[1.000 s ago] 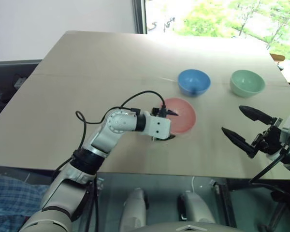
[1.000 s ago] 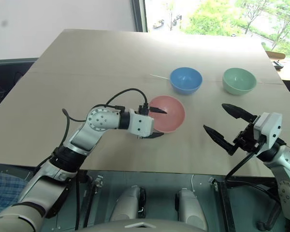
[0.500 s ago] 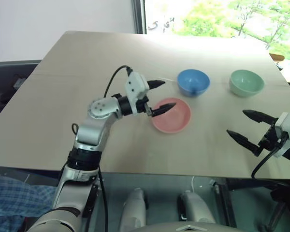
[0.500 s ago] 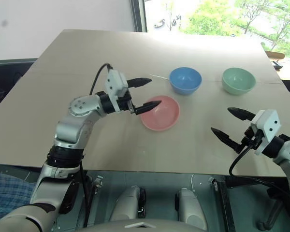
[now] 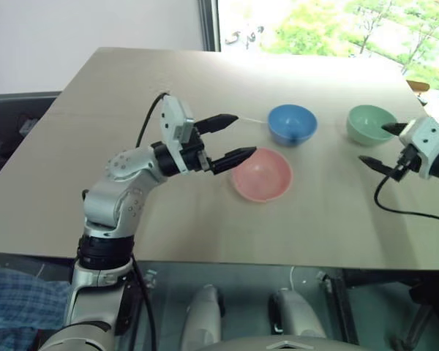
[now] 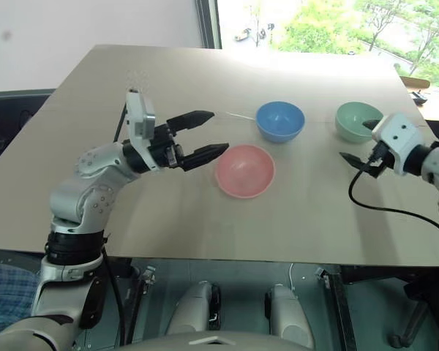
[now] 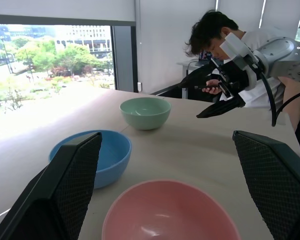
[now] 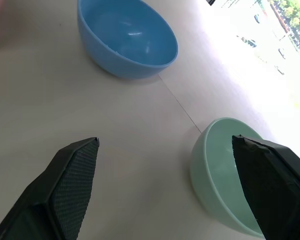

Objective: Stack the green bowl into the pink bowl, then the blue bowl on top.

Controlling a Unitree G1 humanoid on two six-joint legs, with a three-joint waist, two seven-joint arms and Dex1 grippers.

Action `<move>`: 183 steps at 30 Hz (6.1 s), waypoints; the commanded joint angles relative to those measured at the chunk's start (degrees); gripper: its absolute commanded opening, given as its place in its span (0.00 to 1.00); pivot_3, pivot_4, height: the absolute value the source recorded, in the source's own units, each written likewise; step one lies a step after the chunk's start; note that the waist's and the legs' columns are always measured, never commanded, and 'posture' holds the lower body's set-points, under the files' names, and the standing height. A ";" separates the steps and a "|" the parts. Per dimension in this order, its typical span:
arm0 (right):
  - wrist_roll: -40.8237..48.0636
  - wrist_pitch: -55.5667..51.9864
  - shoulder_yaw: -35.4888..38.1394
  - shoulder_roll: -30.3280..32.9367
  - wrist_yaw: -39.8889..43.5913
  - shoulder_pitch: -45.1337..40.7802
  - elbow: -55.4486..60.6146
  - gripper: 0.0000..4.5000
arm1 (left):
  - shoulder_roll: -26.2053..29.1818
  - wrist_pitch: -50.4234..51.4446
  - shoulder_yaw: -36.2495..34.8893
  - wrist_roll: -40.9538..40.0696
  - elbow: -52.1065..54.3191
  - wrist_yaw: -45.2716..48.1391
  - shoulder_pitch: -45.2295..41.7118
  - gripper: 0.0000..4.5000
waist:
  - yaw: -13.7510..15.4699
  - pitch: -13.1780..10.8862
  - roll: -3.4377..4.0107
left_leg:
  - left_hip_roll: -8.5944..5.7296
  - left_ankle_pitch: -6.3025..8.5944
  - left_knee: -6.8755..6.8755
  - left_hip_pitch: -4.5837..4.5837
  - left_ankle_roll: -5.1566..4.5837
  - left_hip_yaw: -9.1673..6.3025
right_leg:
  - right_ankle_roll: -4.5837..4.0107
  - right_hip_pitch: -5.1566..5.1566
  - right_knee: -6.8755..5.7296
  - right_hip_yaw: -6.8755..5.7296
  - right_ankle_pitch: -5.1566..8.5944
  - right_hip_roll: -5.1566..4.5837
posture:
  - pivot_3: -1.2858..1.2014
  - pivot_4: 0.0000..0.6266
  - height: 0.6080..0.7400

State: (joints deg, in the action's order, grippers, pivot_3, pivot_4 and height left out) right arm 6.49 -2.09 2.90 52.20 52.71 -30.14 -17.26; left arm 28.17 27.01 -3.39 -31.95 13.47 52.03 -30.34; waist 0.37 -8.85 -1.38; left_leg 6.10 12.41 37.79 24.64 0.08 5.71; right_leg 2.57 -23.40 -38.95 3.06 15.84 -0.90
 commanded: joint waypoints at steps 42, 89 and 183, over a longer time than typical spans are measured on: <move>-33.50 17.69 -20.05 -9.87 -12.44 -40.01 -59.33 0.00 | 1.22 -9.39 -5.95 -2.25 11.70 -6.46 13.62 1.00 | -1.41 -0.13 0.20 | 0.00 -0.15 -0.33 -0.03 0.27 0.30 | -0.02 -0.19 0.04 0.20 -0.01 -0.06 | 0.52 0.24 1.00; -7.79 -4.78 -24.31 -8.27 36.99 -27.37 26.55 0.82 | 4.78 -10.38 -5.34 -1.04 7.29 -3.29 14.07 1.00 | -0.91 -0.33 0.51 | 0.04 -0.11 -0.30 0.02 0.20 0.22 | -0.03 -0.23 -0.01 0.04 0.00 -0.04 | 0.52 0.24 1.00; -10.45 2.66 -26.43 -11.97 33.88 -29.14 24.07 0.31 | 3.89 -13.43 -3.02 4.84 -0.48 -6.52 10.66 1.00 | -1.00 -0.36 0.52 | 0.06 -0.09 -0.35 0.04 0.17 0.25 | -0.04 -0.31 -0.05 0.04 -0.01 -0.03 | 0.52 0.24 1.00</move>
State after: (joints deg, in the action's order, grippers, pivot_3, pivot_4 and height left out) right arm -4.07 1.51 -24.81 39.52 87.16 -58.90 4.54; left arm 31.92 14.45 -6.11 -26.94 12.02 44.95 -18.65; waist -0.63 -9.21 -0.86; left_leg 6.16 12.32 37.44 24.68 0.24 5.96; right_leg 2.53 -23.71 -39.00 3.11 15.84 -0.94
